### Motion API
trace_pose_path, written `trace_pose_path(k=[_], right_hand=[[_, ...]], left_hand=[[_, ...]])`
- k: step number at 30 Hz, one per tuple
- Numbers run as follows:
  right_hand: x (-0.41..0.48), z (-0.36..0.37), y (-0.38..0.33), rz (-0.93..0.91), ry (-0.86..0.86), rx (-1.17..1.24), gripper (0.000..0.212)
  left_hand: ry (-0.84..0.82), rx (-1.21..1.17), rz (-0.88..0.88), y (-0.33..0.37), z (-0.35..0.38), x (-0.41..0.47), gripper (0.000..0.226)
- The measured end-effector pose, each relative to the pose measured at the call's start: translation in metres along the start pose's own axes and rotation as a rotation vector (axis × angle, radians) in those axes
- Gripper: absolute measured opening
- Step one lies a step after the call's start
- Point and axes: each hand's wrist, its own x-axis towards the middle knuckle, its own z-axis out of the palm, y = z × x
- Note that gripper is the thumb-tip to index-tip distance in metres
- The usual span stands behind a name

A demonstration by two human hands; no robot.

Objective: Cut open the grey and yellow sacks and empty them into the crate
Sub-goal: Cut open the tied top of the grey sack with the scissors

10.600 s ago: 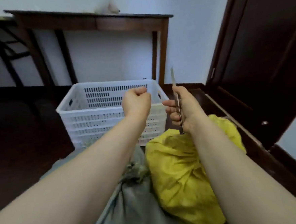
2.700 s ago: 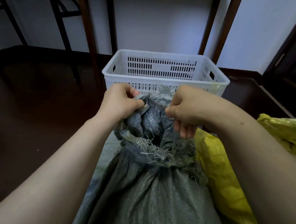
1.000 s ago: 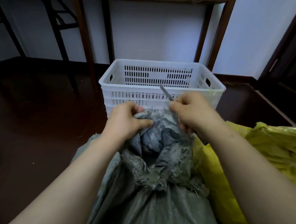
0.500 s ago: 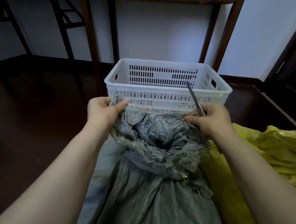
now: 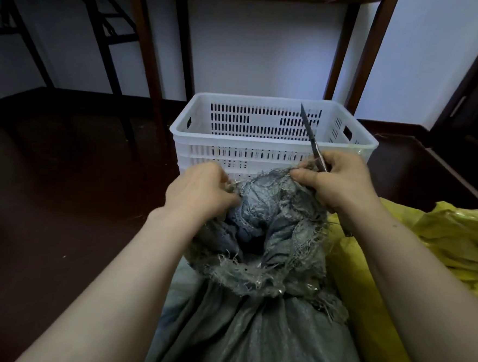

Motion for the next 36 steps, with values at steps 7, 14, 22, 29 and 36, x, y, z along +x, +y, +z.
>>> trace_pose_path(k=[7,14,22,29,36], right_hand=[[-0.019,-0.012,-0.042,-0.125,-0.09,-0.519,0.026],[-0.041,0.003,-0.073,0.019,-0.524,-0.343,0.037],[-0.046,0.018,-0.062,0.168,-0.641,-0.39,0.038],[-0.049,0.021,-0.07,0.129,-0.626,-0.397,0.04],[-0.052,0.012,-0.086,0.095,-0.657,-0.463,0.037]], left_hand=[[0.232,-0.112,-0.051,-0.012,0.007,0.003,0.019],[0.085,-0.442,-0.087,-0.019,0.0,0.006,0.014],[0.248,-0.468,-0.046,-0.027,-0.008,0.007,0.012],[0.276,-0.446,-0.058,-0.026,-0.01,0.005,0.014],[0.293,-0.426,-0.037,-0.024,-0.012,0.005,0.011]])
